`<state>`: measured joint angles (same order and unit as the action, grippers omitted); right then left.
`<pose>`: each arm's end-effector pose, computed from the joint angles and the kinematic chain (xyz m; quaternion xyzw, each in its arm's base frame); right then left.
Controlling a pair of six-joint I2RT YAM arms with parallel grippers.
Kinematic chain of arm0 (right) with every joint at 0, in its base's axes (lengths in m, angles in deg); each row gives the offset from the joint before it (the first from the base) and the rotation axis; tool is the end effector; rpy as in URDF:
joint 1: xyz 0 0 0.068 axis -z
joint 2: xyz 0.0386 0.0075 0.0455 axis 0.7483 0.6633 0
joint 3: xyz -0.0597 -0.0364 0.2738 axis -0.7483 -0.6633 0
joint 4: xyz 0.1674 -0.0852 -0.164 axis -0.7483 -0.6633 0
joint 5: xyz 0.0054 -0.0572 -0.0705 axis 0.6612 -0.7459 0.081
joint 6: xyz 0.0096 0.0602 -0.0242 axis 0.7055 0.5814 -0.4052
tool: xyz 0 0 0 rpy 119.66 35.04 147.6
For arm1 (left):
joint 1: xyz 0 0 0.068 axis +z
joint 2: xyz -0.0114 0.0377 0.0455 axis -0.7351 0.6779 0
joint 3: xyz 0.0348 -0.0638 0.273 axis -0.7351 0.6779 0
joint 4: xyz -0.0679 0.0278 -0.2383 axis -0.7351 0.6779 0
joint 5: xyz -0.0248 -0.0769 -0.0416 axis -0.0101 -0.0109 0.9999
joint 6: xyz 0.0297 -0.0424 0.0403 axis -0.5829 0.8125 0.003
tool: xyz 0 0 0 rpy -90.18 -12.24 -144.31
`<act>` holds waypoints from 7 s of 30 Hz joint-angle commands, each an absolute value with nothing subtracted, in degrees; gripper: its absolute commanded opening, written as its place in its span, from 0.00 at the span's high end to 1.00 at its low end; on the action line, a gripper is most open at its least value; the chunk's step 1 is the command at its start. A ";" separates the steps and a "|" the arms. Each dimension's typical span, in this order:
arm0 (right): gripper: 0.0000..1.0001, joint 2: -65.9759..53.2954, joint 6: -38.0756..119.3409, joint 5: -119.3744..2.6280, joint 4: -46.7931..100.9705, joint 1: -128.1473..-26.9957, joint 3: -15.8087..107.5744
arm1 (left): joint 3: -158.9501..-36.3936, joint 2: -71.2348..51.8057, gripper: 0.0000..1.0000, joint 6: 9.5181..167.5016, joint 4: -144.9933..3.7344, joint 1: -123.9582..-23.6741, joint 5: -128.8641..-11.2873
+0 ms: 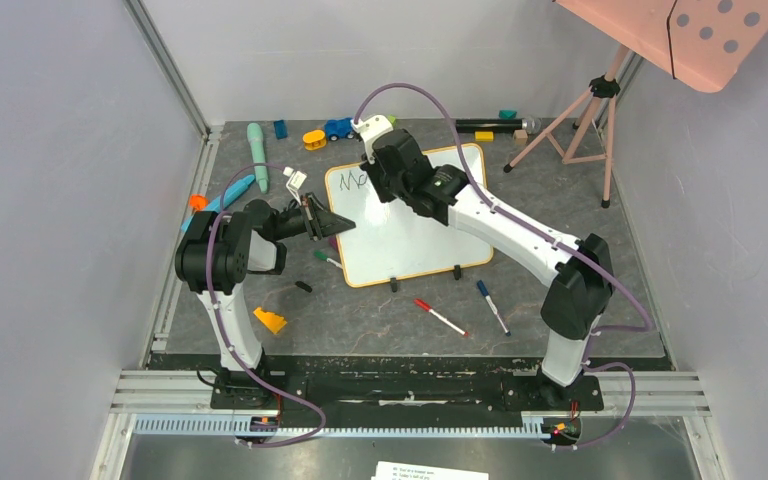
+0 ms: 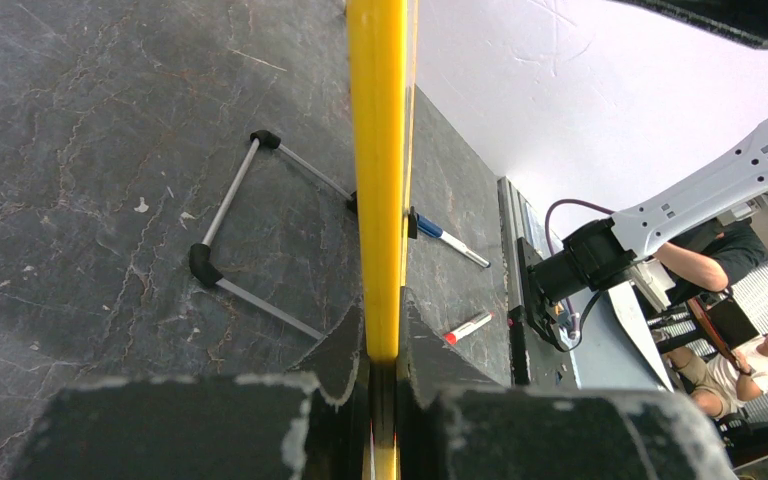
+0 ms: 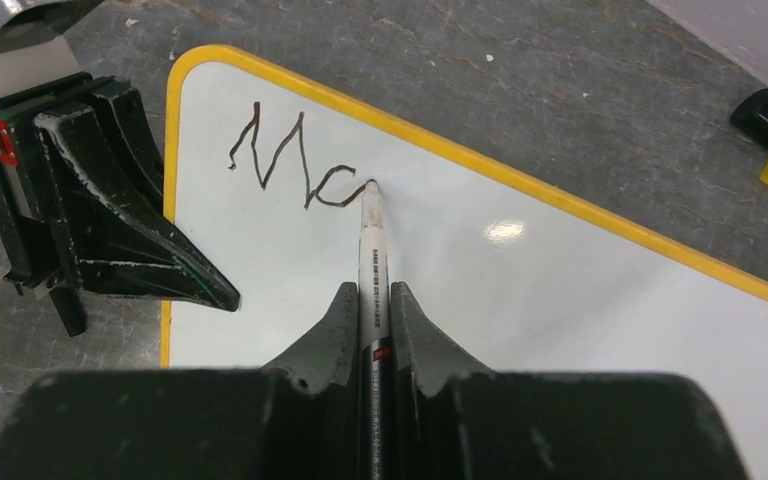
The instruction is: Write a sentence on the whiteboard
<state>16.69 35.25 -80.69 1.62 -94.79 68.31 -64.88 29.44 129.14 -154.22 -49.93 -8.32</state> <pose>0.3056 0.3012 0.3487 -0.2744 0.8257 0.0922 0.4841 0.3387 -0.0641 0.1705 0.1808 0.6605 -0.6155 0.3902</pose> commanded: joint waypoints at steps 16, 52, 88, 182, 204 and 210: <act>1.00 18.93 34.51 -78.20 2.90 -93.81 72.40 | -65.17 29.22 0.98 122.38 -157.73 -49.95 -8.72; 1.00 -0.82 35.64 -78.82 18.89 -92.13 47.29 | -65.57 29.47 0.98 122.68 -157.73 -49.99 -8.75; 1.00 5.41 36.74 -76.66 14.80 -92.15 55.03 | -65.77 29.41 0.98 122.28 -157.73 -50.00 -8.45; 1.00 12.88 36.38 -80.69 7.43 -91.08 62.46 | -65.70 29.32 0.98 122.20 -157.74 -49.95 -8.37; 1.00 10.05 35.25 -75.51 9.19 -89.84 65.33 | -65.70 29.31 0.98 122.28 -157.73 -49.95 -8.28; 1.00 7.34 35.40 -75.78 9.89 -89.73 62.58 | -65.58 29.12 0.98 122.19 -157.73 -49.95 -8.29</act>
